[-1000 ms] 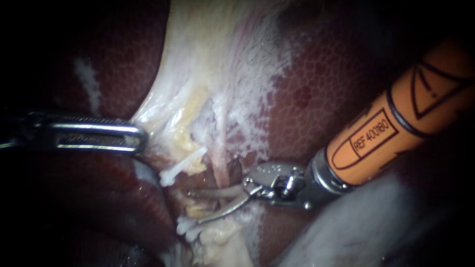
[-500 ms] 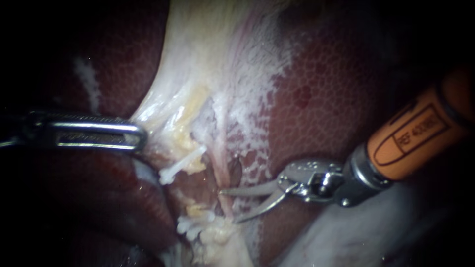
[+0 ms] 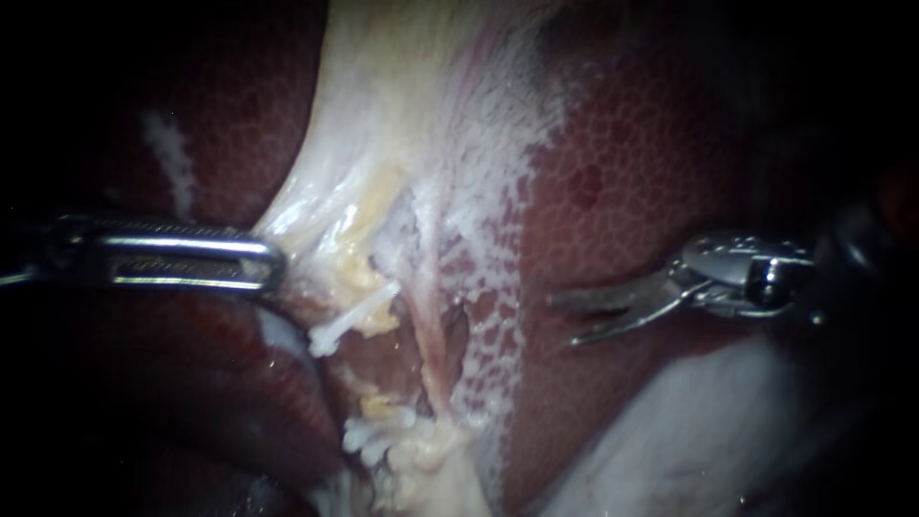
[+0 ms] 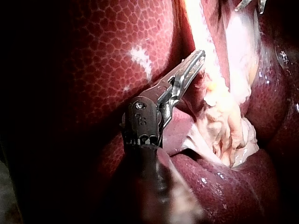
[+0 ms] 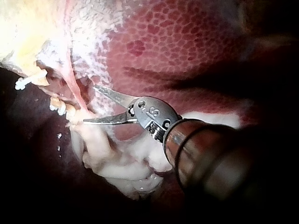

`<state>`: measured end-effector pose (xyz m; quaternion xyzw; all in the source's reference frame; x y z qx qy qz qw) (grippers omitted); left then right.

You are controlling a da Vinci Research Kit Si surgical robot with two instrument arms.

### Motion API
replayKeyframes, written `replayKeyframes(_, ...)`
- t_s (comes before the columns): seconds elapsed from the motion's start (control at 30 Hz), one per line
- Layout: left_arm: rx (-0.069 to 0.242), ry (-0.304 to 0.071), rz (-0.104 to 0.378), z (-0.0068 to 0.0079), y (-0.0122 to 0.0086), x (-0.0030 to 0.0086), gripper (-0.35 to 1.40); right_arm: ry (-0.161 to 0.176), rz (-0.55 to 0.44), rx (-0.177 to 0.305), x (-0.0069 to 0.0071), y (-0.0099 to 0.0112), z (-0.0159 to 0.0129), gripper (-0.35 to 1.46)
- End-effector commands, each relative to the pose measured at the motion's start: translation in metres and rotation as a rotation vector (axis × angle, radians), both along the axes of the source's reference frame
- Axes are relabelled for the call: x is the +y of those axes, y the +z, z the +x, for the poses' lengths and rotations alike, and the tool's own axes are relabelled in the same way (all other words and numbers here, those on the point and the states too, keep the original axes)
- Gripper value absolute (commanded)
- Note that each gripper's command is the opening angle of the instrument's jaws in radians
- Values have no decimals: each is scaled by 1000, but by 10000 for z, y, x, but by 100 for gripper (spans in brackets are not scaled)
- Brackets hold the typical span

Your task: Go back from the cut left tube

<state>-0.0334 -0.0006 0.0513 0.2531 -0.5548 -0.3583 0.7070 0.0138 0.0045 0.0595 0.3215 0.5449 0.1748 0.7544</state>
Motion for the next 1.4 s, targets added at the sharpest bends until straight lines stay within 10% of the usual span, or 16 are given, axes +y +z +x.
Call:
replayKeyframes(0.03,0,0,0,0,0,0,-35,6,-16,-3,1,0,0,101)
replayKeyframes(0.63,1,0,-2,0,5,-1,-35,145,-340,-22,2,3,4,143)
replayKeyframes(1.4,4,1,-15,-5,24,-4,-35,130,-603,-64,-4,-7,6,143)
